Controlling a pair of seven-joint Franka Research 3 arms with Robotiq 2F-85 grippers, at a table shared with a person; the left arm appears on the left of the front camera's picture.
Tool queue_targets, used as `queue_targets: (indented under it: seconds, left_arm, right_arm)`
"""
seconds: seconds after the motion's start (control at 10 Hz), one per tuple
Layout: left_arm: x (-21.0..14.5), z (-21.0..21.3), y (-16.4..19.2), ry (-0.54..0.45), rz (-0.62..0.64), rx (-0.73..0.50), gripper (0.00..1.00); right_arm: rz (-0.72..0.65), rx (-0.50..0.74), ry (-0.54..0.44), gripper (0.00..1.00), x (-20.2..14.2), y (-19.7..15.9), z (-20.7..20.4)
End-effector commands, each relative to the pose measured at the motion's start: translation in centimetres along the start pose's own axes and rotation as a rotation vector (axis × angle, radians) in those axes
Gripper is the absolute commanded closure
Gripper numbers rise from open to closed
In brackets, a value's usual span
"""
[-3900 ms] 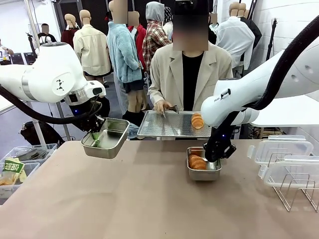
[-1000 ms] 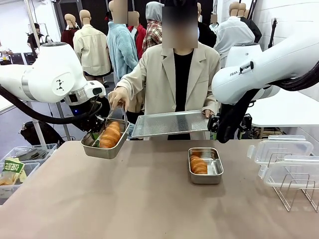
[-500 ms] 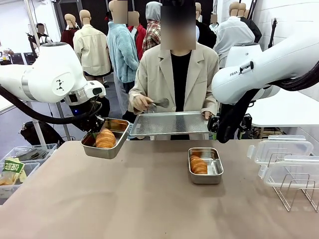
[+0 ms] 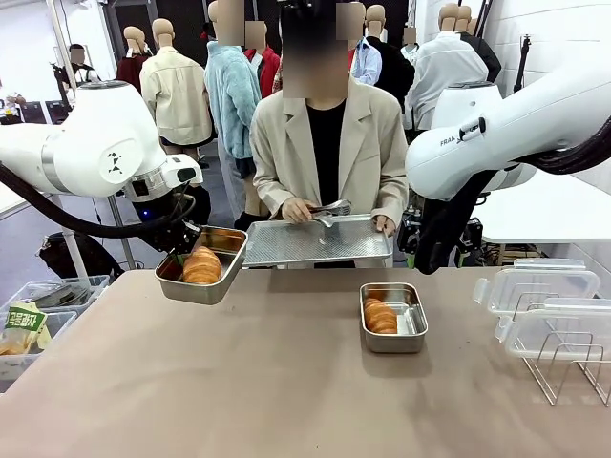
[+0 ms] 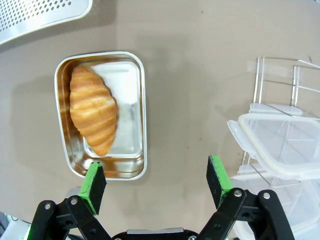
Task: Place the bread in airtight containers.
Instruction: Once an object is inside an Airtight Container , place the container in the center of the table.
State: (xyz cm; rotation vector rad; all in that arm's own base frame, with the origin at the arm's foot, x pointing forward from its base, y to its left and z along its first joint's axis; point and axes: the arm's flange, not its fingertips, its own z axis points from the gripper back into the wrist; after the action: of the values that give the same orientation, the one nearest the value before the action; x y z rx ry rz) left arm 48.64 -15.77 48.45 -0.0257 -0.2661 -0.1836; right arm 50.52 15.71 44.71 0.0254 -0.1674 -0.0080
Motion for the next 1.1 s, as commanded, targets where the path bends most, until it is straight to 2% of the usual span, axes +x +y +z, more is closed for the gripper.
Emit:
queue_targets:
  seconds: [0.0,0.6,1.0]
  left_arm:
    - [0.0,0.4,0.2,-0.012,-0.008,0.012,1.00]
    - [0.0,0.0,0.0,0.000,0.000,0.000,1.00]
    - [-1.3,-3.1,2.7,-0.039,0.043,-0.022,1.00]
  right_arm:
    - [-0.017,0.005,-0.010,0.00,0.1,0.2,-0.1]
    - [-0.017,0.005,-0.010,0.00,0.1,0.2,-0.1]
    - [-0.017,0.005,-0.010,0.00,0.1,0.2,-0.1]
